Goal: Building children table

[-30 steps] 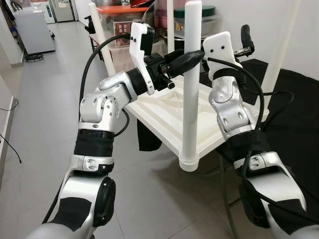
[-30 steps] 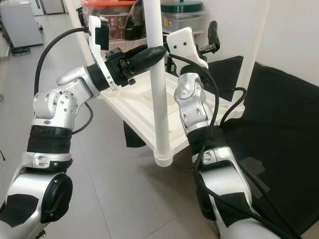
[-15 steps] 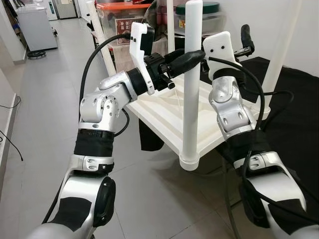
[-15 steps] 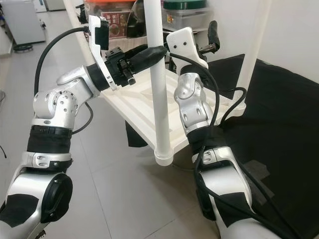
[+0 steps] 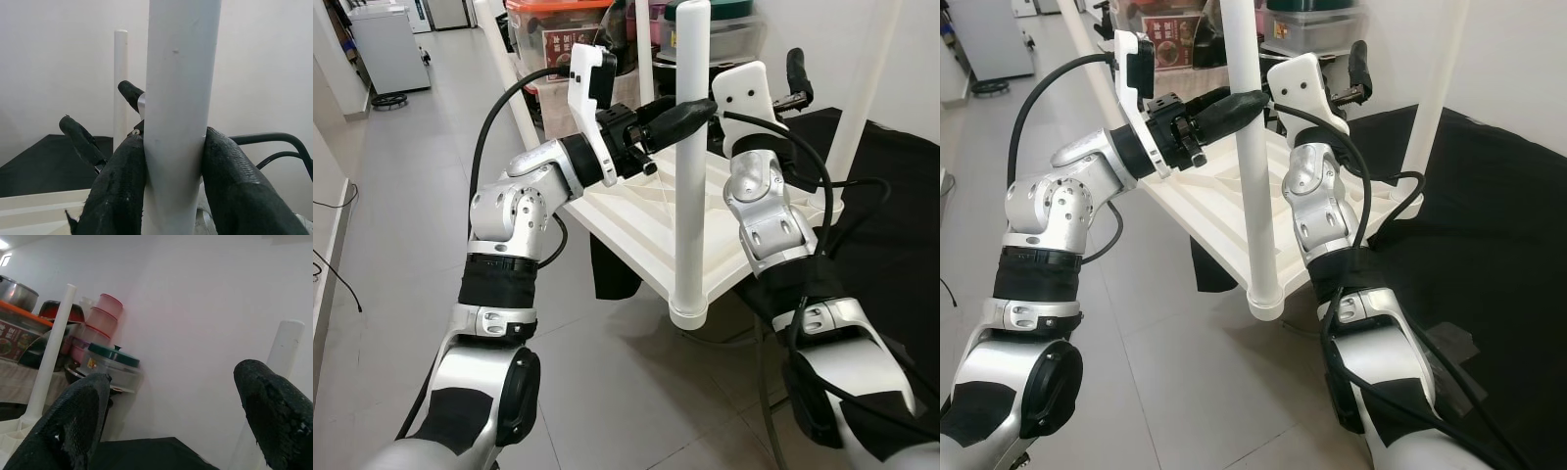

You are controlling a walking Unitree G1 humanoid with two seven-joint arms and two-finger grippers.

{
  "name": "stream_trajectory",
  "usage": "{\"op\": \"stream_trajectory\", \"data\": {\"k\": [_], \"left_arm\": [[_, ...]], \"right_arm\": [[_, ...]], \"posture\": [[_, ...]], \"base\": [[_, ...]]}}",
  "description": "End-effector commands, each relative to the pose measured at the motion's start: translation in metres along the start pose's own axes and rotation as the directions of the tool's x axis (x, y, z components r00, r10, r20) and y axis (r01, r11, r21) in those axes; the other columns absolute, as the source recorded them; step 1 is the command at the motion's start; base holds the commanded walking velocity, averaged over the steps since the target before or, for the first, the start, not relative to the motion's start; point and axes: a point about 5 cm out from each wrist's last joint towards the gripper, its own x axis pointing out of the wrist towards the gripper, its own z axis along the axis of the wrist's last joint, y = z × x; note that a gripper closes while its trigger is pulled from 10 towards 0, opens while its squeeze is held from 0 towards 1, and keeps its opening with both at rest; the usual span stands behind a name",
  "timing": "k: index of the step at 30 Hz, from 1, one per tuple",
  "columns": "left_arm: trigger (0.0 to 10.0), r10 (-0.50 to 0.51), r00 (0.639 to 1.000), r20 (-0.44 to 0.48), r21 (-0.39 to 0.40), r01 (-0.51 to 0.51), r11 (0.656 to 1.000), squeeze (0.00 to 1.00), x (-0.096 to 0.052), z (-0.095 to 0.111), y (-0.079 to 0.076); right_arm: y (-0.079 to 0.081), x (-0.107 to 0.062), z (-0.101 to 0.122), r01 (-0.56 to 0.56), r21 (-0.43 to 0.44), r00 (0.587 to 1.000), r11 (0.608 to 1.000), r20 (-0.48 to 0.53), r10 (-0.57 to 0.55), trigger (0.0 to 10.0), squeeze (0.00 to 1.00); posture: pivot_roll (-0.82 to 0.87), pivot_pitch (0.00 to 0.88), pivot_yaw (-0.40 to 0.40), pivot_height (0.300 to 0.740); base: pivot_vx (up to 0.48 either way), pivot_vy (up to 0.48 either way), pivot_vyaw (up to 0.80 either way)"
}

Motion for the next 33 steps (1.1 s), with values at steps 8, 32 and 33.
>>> {"op": "stream_trajectory", "data": {"k": [8, 32, 33], "left_arm": [[10.0, -0.141, 0.99, 0.018, 0.015, 0.141, 0.99, 0.14, 0.022, 0.006, -0.022], [0.0, 0.039, 0.978, 0.207, 0.221, -0.086, 0.972, 0.0, 0.001, 0.035, 0.005], [0.0, 0.036, 0.978, 0.207, 0.225, -0.084, 0.971, 0.0, 0.002, 0.035, 0.005]], "right_arm": [[0.022, -0.006, 0.009, -0.084, -0.031, 0.996, 0.996, 0.031, 0.085, 10.0, 0.93], [-0.076, -0.1, -0.108, -0.367, 0.59, 0.75, 0.719, -0.269, 0.604, 10.0, 0.0], [-0.088, -0.109, -0.11, -0.427, 0.576, 0.711, 0.697, -0.262, 0.653, 10.0, 0.0]], "posture": [[0.1, 0.0, 0.0, 0.74], [0.04, 0.0, 0.0, 0.74], [0.05, 0.0, 0.0, 0.74]], "base": [[0.0, 0.0, 0.0], [0.0, 0.0, 0.0], [0.0, 0.0, 0.0]]}}
